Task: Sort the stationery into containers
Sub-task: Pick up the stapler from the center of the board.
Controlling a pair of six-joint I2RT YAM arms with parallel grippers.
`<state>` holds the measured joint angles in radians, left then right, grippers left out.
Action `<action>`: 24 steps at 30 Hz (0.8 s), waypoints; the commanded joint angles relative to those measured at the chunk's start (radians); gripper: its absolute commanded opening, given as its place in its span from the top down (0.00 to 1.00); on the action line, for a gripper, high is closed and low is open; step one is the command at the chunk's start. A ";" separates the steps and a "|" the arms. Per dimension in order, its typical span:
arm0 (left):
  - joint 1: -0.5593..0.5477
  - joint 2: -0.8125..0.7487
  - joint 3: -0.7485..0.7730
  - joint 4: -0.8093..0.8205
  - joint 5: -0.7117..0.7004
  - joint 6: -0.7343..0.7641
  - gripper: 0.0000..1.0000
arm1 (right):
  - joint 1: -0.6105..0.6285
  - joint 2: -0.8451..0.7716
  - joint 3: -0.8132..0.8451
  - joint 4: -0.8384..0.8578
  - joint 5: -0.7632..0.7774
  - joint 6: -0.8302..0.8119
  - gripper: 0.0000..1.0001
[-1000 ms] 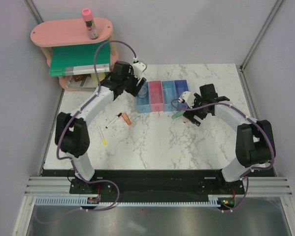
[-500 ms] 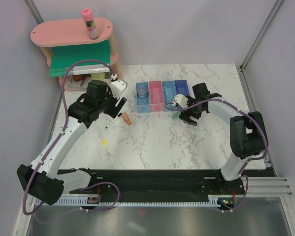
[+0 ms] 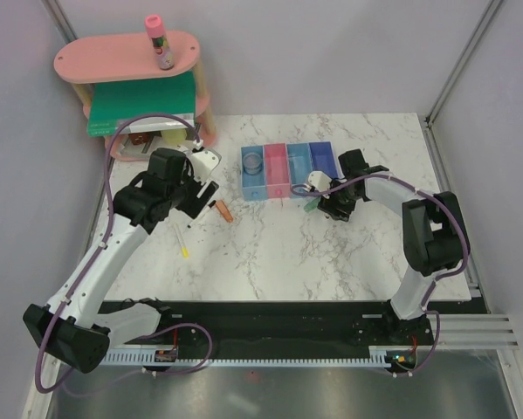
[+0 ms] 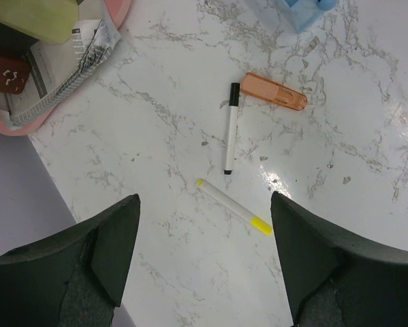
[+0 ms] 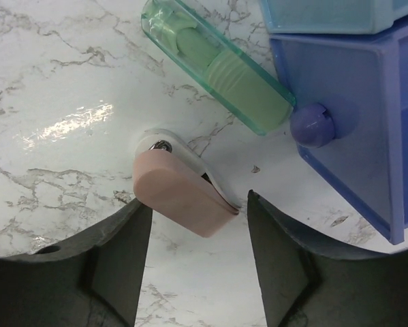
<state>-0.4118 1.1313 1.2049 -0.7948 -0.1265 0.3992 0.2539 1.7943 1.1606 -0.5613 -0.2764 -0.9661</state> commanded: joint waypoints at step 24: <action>-0.001 -0.005 0.071 -0.043 0.011 0.003 0.16 | 0.061 -0.142 -0.108 -0.091 -0.018 -0.054 0.52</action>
<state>-0.4118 1.1324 1.2335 -0.8326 -0.1249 0.3988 0.2962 1.6737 1.0672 -0.6369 -0.2646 -1.0206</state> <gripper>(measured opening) 0.840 0.478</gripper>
